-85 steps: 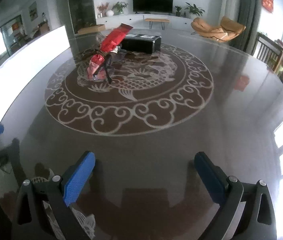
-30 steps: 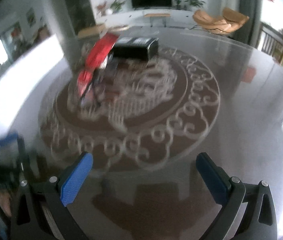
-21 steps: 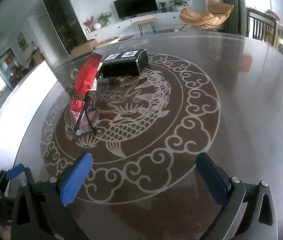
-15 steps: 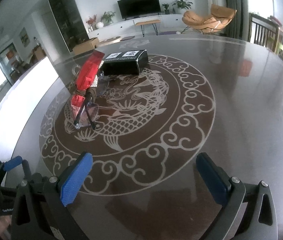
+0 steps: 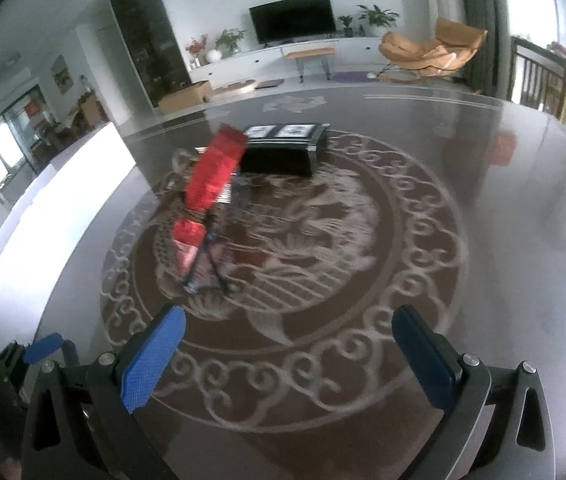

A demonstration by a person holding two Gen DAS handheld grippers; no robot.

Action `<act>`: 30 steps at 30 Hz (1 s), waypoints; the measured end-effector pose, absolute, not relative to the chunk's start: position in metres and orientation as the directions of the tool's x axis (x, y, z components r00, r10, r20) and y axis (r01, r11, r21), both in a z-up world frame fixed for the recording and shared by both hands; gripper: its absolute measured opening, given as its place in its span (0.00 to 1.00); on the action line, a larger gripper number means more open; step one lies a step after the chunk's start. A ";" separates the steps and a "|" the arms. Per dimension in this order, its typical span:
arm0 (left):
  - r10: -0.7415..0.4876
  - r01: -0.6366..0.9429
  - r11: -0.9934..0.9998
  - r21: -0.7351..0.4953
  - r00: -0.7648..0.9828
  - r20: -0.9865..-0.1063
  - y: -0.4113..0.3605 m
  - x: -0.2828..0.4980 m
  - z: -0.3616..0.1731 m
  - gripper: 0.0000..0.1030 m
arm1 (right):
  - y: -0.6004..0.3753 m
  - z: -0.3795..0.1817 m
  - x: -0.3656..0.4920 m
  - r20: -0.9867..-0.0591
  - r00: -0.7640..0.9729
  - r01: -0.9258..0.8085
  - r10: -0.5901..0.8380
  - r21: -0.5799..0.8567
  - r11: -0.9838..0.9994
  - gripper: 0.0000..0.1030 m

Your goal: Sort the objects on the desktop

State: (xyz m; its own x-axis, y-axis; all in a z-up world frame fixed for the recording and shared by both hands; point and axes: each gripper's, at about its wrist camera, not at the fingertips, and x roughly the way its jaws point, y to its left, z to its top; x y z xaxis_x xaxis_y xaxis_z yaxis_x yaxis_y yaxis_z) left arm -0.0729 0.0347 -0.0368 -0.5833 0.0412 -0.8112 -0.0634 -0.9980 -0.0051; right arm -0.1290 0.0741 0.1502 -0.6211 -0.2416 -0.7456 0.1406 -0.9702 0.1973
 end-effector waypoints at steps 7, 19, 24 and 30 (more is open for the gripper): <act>0.041 -0.063 -0.998 -0.005 -0.583 -0.811 0.035 -0.073 -0.037 1.00 | 0.019 0.153 -0.184 -0.748 -0.603 0.187 -0.276 0.204 -0.961 1.00; 0.041 -0.063 -0.998 -0.005 -0.583 -0.811 0.035 -0.073 -0.037 1.00 | -0.049 0.136 -0.212 -0.802 -0.535 0.349 -0.265 0.076 -0.934 0.40; 0.041 -0.063 -0.998 -0.005 -0.583 -0.811 0.035 -0.073 -0.037 1.00 | -0.055 0.137 -0.172 -0.794 -0.502 0.455 -0.344 0.096 -0.885 0.37; 0.040 -0.063 -0.998 -0.004 -0.583 -0.811 0.035 -0.073 -0.037 1.00 | -0.014 0.145 -0.147 -0.759 -0.535 0.386 -0.371 0.171 -0.907 0.36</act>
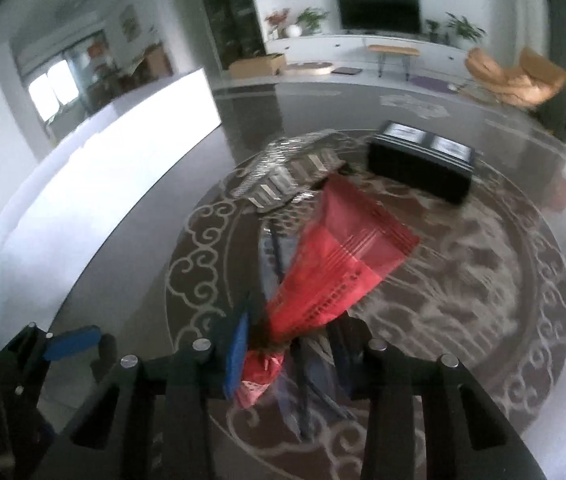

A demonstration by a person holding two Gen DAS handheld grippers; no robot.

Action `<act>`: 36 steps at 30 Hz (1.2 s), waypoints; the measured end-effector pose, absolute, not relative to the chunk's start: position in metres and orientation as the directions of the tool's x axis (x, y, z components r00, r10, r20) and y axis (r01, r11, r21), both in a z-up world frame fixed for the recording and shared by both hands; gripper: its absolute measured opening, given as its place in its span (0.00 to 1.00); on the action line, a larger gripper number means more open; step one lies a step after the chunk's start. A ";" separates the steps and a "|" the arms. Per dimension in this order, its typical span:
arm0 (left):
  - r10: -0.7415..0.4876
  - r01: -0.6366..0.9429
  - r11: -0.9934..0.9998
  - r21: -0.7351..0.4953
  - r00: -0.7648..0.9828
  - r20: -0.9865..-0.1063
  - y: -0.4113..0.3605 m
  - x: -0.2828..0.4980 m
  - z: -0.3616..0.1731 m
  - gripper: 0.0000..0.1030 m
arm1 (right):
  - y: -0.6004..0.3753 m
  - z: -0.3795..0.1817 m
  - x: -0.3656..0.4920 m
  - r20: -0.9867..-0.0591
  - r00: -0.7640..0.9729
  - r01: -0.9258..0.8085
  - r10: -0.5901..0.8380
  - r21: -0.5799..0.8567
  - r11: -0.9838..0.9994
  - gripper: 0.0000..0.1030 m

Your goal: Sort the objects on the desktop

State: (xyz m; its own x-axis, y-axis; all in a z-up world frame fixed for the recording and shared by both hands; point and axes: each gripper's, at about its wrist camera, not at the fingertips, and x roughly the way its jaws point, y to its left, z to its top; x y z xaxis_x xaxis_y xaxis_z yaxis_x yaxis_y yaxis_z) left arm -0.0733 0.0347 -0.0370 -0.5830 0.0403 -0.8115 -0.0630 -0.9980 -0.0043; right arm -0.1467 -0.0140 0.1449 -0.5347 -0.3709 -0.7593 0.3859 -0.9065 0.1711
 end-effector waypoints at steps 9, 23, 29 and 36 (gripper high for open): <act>0.040 -0.063 -0.998 -0.004 -0.583 -0.811 0.035 -0.073 -0.037 1.00 | 0.039 0.159 -0.119 -0.735 -0.525 0.335 -0.430 0.286 -0.898 0.36; 0.040 -0.062 -0.998 -0.005 -0.583 -0.811 0.035 -0.073 -0.037 1.00 | 0.046 0.165 -0.082 -0.782 -0.487 0.367 -0.389 0.221 -0.904 0.38; 0.040 -0.062 -0.998 -0.005 -0.583 -0.811 0.035 -0.073 -0.037 1.00 | 0.043 0.183 -0.100 -0.727 -0.571 0.303 -0.381 0.245 -0.921 0.67; 0.041 -0.062 -0.998 -0.005 -0.583 -0.811 0.035 -0.073 -0.037 1.00 | 0.015 0.190 -0.120 -0.648 -0.635 0.368 -0.421 0.226 -0.902 0.67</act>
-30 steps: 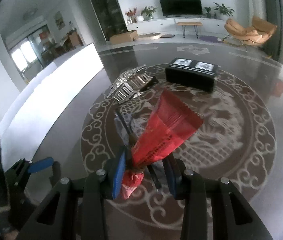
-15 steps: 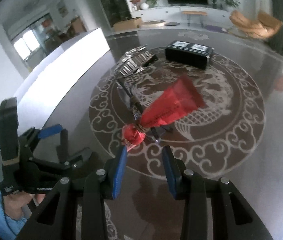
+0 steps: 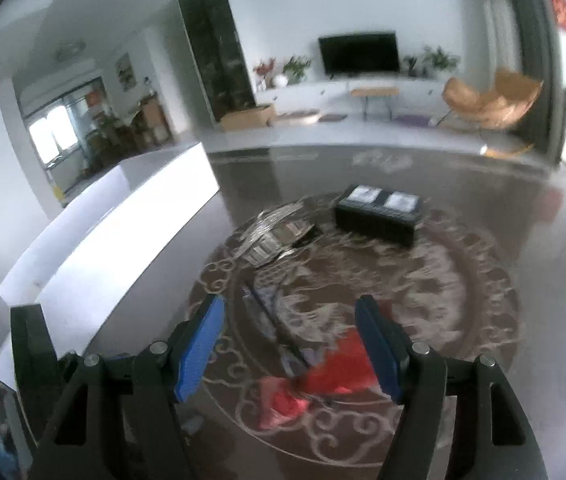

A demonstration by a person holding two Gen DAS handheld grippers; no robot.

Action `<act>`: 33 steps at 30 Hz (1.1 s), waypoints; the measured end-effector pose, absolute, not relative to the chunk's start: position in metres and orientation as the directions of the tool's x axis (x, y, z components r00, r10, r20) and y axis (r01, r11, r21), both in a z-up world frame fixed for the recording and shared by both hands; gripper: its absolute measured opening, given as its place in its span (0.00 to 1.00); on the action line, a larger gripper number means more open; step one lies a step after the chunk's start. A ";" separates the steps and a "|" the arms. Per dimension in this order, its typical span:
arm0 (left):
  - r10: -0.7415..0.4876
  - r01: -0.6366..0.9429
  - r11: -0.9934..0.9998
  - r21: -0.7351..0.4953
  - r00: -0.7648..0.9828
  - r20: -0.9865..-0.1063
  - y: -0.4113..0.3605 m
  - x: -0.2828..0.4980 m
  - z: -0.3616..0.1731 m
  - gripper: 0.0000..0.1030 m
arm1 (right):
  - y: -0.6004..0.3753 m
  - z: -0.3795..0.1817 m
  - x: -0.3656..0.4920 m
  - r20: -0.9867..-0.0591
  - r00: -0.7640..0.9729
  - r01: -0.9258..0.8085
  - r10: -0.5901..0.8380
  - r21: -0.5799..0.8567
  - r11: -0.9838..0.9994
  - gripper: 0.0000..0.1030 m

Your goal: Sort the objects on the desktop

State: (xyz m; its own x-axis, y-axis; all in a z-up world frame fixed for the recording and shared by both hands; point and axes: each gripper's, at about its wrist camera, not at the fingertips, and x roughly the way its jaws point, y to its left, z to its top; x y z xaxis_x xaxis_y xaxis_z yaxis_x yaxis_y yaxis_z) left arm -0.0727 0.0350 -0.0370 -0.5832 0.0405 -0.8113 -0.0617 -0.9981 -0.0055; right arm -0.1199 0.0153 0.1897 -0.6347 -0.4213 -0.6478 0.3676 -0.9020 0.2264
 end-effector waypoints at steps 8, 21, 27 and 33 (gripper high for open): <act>0.040 -0.061 -0.998 -0.005 -0.583 -0.811 0.035 -0.073 -0.037 1.00 | 0.019 0.142 -0.129 -0.789 -0.456 0.332 -0.413 0.280 -0.901 0.67; 0.044 -0.068 -0.998 -0.005 -0.581 -0.813 0.034 -0.073 -0.037 1.00 | 0.067 0.167 -0.069 -0.751 -0.533 0.343 -0.390 0.230 -0.911 0.67; 0.050 -0.081 -0.997 -0.004 -0.580 -0.813 0.020 -0.055 -0.036 1.00 | 0.050 0.200 -0.101 -0.701 -0.647 0.325 -0.300 0.102 -0.940 0.68; 0.037 -0.058 -0.998 -0.004 -0.583 -0.811 0.017 -0.054 -0.037 1.00 | 0.006 0.173 -0.160 -0.777 -0.618 0.373 -0.119 -0.157 -0.915 0.69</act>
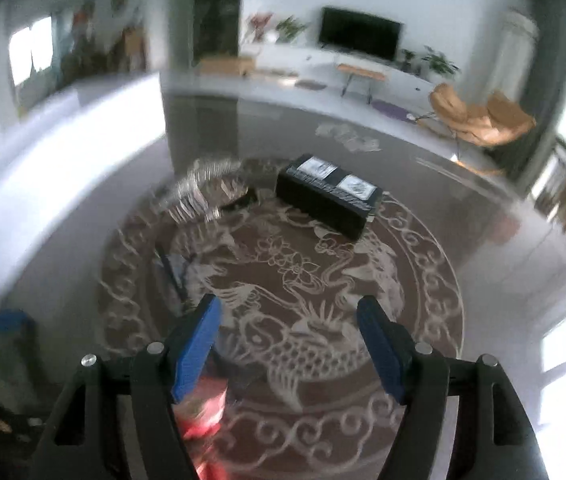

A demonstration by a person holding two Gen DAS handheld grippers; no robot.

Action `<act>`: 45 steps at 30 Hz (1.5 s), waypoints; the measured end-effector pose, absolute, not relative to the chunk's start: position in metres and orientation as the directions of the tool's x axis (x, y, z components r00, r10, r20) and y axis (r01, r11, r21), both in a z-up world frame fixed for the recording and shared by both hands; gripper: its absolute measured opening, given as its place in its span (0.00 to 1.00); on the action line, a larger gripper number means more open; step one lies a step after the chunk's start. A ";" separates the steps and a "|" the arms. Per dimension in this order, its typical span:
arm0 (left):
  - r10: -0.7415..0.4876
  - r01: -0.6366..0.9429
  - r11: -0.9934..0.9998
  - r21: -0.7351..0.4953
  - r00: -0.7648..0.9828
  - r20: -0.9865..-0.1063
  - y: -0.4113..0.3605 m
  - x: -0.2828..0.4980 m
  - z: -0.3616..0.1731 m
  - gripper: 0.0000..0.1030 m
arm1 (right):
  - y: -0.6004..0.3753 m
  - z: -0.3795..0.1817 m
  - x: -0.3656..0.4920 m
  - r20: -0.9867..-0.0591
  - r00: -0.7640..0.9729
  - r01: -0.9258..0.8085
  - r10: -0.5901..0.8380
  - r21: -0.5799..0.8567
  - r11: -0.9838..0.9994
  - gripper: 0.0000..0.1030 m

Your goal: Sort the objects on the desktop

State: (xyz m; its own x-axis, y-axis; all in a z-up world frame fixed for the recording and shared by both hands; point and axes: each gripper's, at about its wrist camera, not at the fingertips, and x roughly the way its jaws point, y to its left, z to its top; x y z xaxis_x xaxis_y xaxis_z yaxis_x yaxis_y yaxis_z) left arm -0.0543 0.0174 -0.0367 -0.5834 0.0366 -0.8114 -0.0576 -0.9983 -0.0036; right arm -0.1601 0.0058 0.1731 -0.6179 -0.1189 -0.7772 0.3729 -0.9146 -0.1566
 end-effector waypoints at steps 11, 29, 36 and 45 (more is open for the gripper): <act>0.037 -0.055 -0.998 -0.005 -0.584 -0.811 0.017 -0.056 -0.037 1.00 | -0.017 0.158 -0.141 -0.838 -0.483 0.546 -0.255 -0.060 -0.836 0.67; 0.188 -0.017 -0.973 -0.232 -0.641 -0.744 -0.013 -0.050 -0.031 1.00 | -0.001 0.142 -0.054 -0.852 -0.368 0.582 -0.373 0.101 -0.807 0.68; 0.181 -0.016 -0.975 -0.222 -0.639 -0.747 -0.010 -0.053 -0.031 1.00 | -0.005 0.157 -0.042 -0.813 -0.417 0.580 -0.406 0.106 -0.808 0.68; 0.178 -0.014 -0.975 -0.220 -0.639 -0.749 -0.012 -0.054 -0.033 1.00 | -0.036 0.130 -0.049 -0.831 -0.357 0.613 -0.427 0.136 -0.778 0.72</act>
State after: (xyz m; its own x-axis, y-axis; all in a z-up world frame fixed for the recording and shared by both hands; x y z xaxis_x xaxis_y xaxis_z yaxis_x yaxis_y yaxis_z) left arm -0.0538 -0.0120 -0.0330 -0.6387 0.1778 -0.7486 -0.0142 -0.9755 -0.2196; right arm -0.0492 -0.0359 0.1302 -0.3570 -0.4271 -0.8307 0.6134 -0.7779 0.1363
